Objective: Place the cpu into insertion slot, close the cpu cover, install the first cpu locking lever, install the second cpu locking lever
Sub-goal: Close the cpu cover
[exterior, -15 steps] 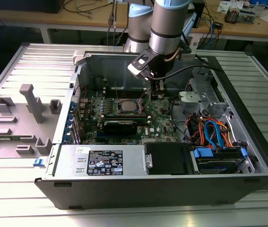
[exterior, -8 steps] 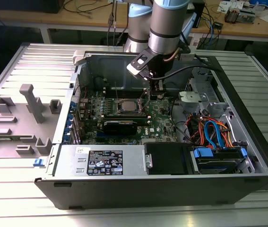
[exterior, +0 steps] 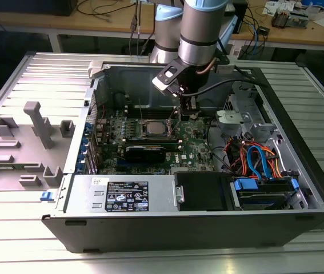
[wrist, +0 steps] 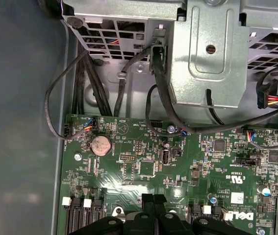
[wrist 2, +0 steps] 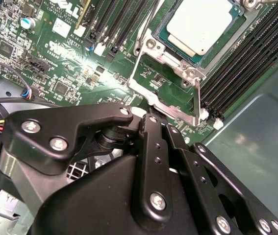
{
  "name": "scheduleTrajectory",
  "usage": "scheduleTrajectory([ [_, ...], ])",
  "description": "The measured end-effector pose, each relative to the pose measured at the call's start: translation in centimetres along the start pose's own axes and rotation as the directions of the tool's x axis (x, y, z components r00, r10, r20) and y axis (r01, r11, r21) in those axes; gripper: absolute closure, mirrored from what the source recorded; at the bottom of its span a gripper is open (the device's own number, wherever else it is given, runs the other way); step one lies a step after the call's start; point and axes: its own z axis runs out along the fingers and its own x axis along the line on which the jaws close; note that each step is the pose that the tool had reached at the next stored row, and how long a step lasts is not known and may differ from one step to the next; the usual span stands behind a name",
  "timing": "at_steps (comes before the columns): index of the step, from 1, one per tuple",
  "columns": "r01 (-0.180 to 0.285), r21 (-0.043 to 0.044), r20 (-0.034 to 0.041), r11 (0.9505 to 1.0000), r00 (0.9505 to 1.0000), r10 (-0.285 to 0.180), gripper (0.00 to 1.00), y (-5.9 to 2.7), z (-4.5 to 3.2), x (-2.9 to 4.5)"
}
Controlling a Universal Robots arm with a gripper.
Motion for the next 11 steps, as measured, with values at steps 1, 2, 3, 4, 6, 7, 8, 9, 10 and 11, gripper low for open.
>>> scheduleTrajectory([
  [1, 0.000, 0.0000, 0.0000, 1.0000, 1.0000, 0.000, 0.89, -0.03, 0.00, 0.00],
  [2, 0.000, -0.0001, 0.0000, 1.0000, 1.0000, 0.000, 0.89, -0.05, 0.00, 0.00],
  [3, 0.000, 0.0000, 0.0000, 1.0000, 1.0000, 0.000, 0.89, -0.08, 0.00, 0.01],
  [4, 0.000, -0.0001, 0.0000, 1.0000, 1.0000, 0.000, 0.89, -0.09, 0.01, 0.01],
  [6, 0.000, 0.0000, 0.0000, 1.0000, 1.0000, 0.000, 0.89, -0.13, 0.01, 0.01],
  [7, 0.000, 0.0000, -0.0001, 1.0000, 1.0000, 0.000, 0.89, -0.16, 0.02, 0.01],
  [8, 0.000, 0.0000, -0.0001, 1.0000, 1.0000, 0.000, 0.89, -0.23, 0.03, 0.02],
  [9, 0.000, 0.0000, 0.0000, 1.0000, 1.0000, 0.000, 0.89, -0.24, 0.03, 0.02],
  [10, 0.000, 0.0000, -0.0001, 1.0000, 1.0000, 0.000, 0.89, -0.26, 0.03, 0.02],
  [11, 0.000, 0.0000, -0.0001, 1.0000, 1.0000, 0.000, 0.89, -0.29, 0.03, 0.02],
])
